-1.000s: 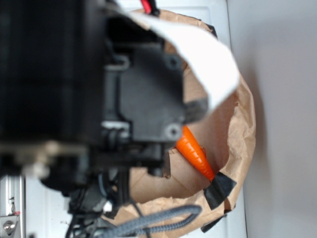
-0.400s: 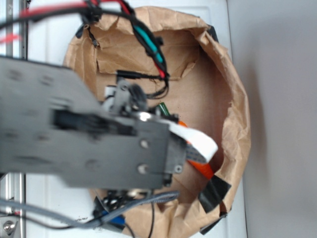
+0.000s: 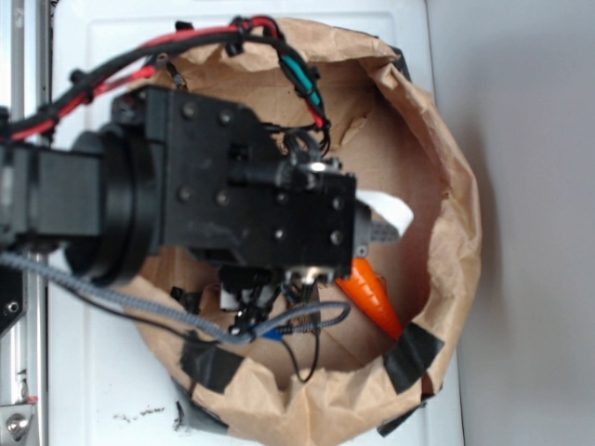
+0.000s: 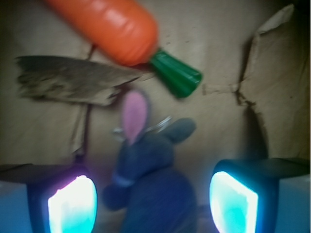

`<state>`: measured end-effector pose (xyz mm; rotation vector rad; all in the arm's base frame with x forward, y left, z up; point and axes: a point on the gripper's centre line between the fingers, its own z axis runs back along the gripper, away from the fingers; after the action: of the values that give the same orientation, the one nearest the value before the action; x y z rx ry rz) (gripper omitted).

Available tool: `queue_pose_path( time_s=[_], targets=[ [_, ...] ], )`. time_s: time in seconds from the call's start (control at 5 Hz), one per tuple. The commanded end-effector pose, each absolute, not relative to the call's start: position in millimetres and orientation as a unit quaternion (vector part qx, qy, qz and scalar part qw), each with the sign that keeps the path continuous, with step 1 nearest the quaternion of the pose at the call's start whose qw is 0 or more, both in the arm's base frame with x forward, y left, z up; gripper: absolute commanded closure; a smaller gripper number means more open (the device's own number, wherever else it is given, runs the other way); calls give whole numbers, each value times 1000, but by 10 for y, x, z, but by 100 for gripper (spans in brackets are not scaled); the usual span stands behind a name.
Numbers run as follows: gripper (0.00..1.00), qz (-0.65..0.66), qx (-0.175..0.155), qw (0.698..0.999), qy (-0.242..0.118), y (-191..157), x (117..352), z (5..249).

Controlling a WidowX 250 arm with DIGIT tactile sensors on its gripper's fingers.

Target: Grab the gray animal.

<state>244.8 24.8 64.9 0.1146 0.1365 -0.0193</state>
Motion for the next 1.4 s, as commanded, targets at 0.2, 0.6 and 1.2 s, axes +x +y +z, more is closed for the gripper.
queue_pose_path(
  time_s=[0.2,0.6,1.2],
  targets=[
    [0,-23,84,992,92,311,2387,100],
    [100,6,75,994,76,315,2360,163],
    [100,26,-6,999,41,381,2299,884]
  ],
)
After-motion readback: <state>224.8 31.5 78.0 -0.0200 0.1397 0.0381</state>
